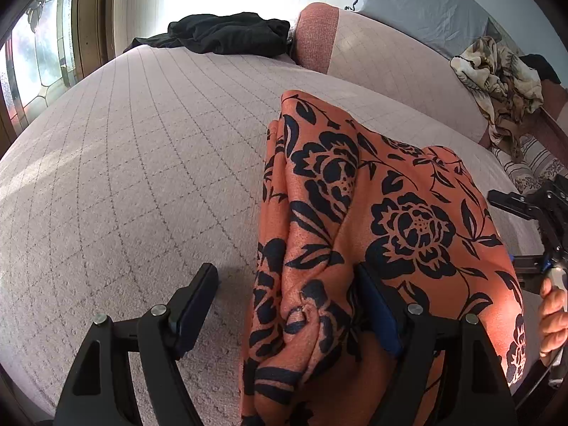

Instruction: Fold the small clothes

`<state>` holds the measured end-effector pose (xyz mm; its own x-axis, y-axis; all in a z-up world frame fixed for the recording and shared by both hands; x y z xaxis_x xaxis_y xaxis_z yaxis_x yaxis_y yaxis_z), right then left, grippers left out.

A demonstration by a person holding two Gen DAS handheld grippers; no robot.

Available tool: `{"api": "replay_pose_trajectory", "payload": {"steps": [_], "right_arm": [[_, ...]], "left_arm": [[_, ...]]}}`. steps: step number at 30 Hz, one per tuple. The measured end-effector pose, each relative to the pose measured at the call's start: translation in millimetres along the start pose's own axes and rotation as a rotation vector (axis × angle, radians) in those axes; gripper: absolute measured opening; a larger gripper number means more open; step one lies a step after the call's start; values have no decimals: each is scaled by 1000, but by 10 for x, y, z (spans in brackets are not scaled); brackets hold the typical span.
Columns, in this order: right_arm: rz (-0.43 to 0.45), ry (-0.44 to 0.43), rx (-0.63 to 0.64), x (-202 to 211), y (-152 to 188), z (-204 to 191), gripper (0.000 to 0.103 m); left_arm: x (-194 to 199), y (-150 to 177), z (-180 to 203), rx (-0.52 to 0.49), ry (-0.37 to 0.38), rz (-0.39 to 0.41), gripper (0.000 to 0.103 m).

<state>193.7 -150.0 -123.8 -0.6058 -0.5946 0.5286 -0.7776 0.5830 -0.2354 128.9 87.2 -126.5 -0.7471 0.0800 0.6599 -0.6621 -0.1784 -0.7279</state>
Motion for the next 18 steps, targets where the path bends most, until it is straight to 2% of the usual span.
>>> {"api": "replay_pose_trajectory", "payload": {"steps": [1,2,3,5,6,7,8,10,11,12,14,17,18], "right_arm": [[-41,4,-34,-133,-12,56,68],[-53,24,-25,-221,-23,73,44],[-40,65,44,-236,-36,24,34],[35,113,224,-107,-10,-223,28],[61,150,280,-77,13,-227,28],[37,193,267,-144,41,-72,28],[23,188,209,-205,40,84,29],[42,122,166,-148,-7,74,34],[53,127,182,-71,-4,37,41],[55,135,199,-4,11,4,57],[62,133,204,146,51,-54,67],[28,107,153,270,252,-47,74],[-7,132,145,240,356,30,66]], "left_arm": [[-4,-5,-2,-1,1,0,81],[-4,-10,-3,0,2,0,81],[4,-14,28,2,2,1,81],[3,-15,27,6,5,0,81],[-10,-16,30,5,3,0,82],[-31,-23,41,0,1,2,83],[-35,-24,42,-7,-5,5,83],[-28,-19,21,2,3,5,83],[-29,-15,8,9,7,2,83],[-27,-15,7,8,5,2,83],[-20,-12,12,3,-1,6,83],[-20,-8,16,3,0,6,83],[-15,-2,39,0,-1,7,83]]}}
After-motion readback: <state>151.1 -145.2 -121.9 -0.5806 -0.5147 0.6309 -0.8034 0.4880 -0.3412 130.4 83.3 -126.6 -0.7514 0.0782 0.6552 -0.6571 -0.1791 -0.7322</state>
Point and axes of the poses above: each gripper's, at about its wrist camera, not at the fingertips, and x roughly against the way its jaws point, z to its right, y to its underside, the point moved 8 cm from there along -x, roughly the way its jaws point, and after that the axes turned 11 degrees about z, right-handed, at the moved point
